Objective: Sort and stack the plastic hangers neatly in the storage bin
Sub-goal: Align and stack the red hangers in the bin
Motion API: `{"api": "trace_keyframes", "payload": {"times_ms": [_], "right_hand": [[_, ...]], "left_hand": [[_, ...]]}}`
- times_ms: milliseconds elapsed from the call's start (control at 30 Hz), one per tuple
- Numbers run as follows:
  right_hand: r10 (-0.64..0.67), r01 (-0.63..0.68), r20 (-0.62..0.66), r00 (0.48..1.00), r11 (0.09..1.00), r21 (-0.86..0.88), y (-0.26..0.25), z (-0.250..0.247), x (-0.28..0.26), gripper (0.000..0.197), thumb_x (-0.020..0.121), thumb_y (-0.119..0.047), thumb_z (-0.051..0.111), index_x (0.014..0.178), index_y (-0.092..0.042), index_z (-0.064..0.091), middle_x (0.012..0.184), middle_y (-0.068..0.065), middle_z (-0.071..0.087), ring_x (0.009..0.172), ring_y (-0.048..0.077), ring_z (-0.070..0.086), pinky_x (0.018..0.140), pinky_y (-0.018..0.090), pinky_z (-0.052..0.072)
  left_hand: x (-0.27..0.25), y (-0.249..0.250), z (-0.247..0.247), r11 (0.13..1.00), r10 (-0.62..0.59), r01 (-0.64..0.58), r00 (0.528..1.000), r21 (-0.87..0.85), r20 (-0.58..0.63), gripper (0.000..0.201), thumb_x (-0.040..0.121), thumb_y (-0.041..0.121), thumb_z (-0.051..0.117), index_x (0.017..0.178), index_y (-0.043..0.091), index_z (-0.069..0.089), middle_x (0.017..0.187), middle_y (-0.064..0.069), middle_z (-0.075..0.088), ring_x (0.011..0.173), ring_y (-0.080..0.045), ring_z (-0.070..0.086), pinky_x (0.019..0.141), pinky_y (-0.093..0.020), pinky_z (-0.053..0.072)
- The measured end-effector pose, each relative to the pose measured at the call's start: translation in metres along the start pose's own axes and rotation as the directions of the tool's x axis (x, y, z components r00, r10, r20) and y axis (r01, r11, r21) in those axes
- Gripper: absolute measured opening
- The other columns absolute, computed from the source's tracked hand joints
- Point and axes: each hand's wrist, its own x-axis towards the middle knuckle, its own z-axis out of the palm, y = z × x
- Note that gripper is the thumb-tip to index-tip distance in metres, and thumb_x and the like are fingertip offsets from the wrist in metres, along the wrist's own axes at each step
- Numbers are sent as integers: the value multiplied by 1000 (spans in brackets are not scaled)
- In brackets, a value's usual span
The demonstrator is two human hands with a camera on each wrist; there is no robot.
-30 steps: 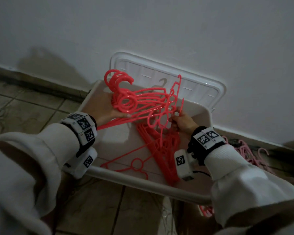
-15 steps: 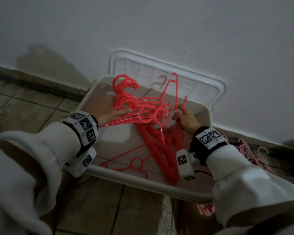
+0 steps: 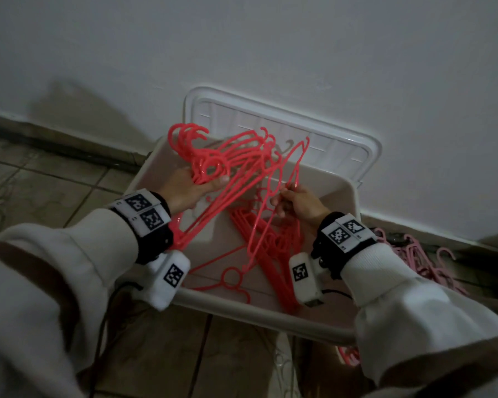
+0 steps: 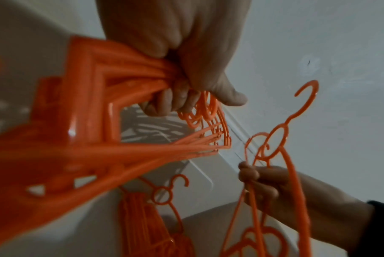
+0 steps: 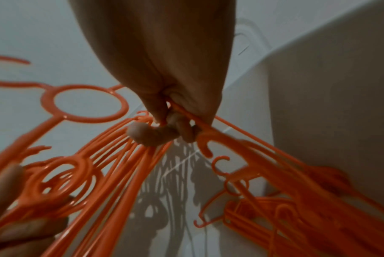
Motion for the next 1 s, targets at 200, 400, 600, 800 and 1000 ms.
{"api": "trace_keyframes", "payload": {"times_ms": [200,400,600,800,1000], "right_hand": [[-2,3,58,998,1000,-16,-8,24,-6,36,98,2,27,68,-9,43,39,-2,54,23,0,42,31,11,25],[1,-17,188,982,996,85,-7,31,-12,33,99,2,24,76,-5,47,43,0,62,35,9,59,30,11,37],[102,-100,203,974,995,-19,-1,34,-10,29,102,-15,27,83,-6,47,40,0,59,37,6,60,32,12,34],[172,-170,26,985,982,-78,-9,10,-13,40,101,-30,29,72,-6,42,52,13,52,32,14,54,32,18,45],[86,-84,-130,988,996,25,-17,-15,-12,7,99,-15,37,94,-10,38,67,13,47,55,27,68,55,38,59]], "left_hand": [[-2,16,29,973,-100,95,995,-212,-11,21,83,41,63,72,24,56,40,14,50,30,3,42,34,-8,31],[-7,18,24,973,-35,38,999,-227,18,17,75,27,74,86,26,62,70,17,61,52,11,55,55,-8,42],[-4,10,23,992,-42,49,997,-116,60,32,79,1,69,105,12,55,64,13,54,50,7,52,48,-4,38],[-4,3,18,983,-40,42,999,-177,18,27,80,4,69,105,7,57,40,16,52,35,8,46,41,-2,34],[-2,-3,11,994,11,-27,989,-107,-150,34,78,14,72,109,2,63,88,2,66,61,9,55,52,3,37]]}}
